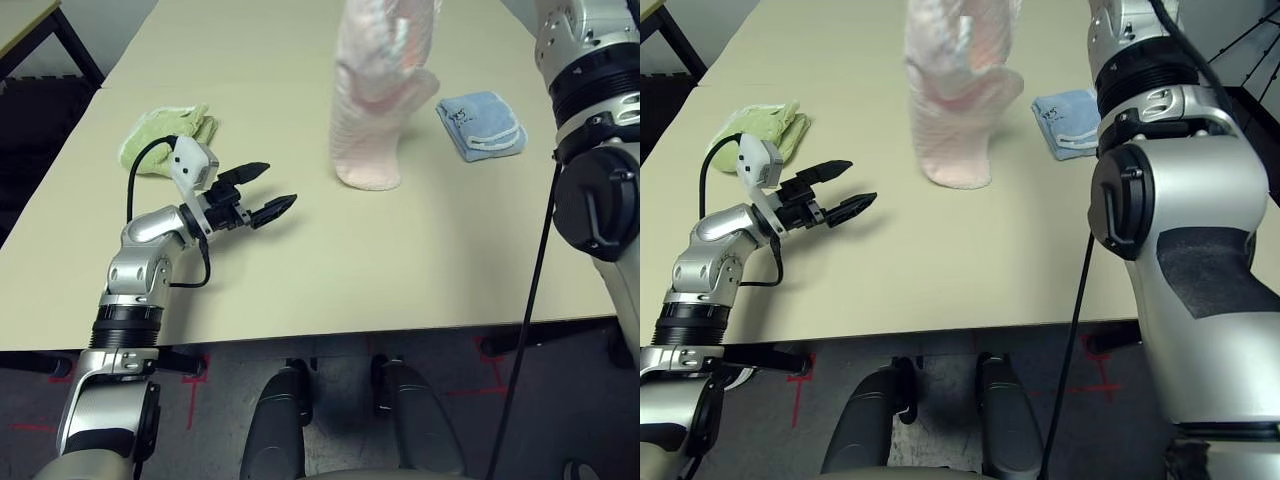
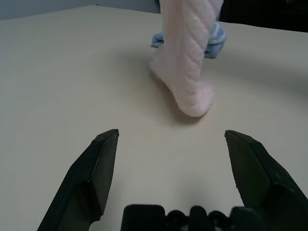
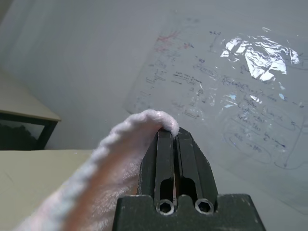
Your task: Fold the towel and set it aside.
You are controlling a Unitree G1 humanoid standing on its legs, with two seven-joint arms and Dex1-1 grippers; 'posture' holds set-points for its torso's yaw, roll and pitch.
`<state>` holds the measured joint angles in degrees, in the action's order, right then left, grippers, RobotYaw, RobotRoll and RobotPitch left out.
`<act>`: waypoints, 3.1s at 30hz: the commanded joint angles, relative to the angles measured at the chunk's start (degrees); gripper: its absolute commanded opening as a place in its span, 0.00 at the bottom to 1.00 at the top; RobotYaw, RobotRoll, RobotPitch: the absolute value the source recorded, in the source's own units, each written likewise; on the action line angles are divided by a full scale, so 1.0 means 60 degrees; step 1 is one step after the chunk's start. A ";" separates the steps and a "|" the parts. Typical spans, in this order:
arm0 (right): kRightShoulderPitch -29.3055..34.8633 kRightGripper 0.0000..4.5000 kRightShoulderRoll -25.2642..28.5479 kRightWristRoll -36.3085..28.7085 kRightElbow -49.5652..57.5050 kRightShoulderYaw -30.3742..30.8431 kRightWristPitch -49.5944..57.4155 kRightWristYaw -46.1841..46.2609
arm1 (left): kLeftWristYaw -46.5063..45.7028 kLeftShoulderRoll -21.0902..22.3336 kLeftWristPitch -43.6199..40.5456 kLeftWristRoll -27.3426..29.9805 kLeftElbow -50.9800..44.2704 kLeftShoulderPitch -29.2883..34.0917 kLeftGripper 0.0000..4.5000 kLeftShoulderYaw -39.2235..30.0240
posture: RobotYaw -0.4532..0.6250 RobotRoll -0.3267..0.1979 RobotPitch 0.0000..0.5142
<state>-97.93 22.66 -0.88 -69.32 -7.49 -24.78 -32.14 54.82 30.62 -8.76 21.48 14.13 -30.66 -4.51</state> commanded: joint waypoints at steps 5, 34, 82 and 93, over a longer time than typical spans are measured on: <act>-0.1009 0.00 0.0576 0.0797 -0.0037 0.0441 0.0603 0.1437 | -0.0123 -0.0318 0.0207 -0.0314 0.0238 -0.0174 1.00 0.0278 | 0.35 0.62 0.28; -0.1795 0.00 -0.1950 -0.5224 -0.0347 -0.5015 0.5575 0.5221 | -0.0473 -0.0689 0.0509 -0.0586 0.0154 -0.0065 1.00 0.0343 | 0.37 0.62 0.30; -0.0530 0.00 -0.3332 -0.7165 0.2238 -0.4497 0.8493 0.4882 | -0.1575 -0.2038 0.0775 -0.1480 0.0663 -0.1056 1.00 0.1271 | 0.39 0.62 0.37; 0.0518 0.00 -0.3629 -0.7456 0.4034 -0.4040 0.9873 0.5047 | -0.3193 -0.4078 -0.0452 -0.1046 0.1221 -0.2269 1.00 0.0967 | 0.40 0.62 0.37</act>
<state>-95.90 1.33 -44.64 -46.97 -32.08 33.45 -2.81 38.59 7.33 -9.09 14.63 19.38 -43.42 1.89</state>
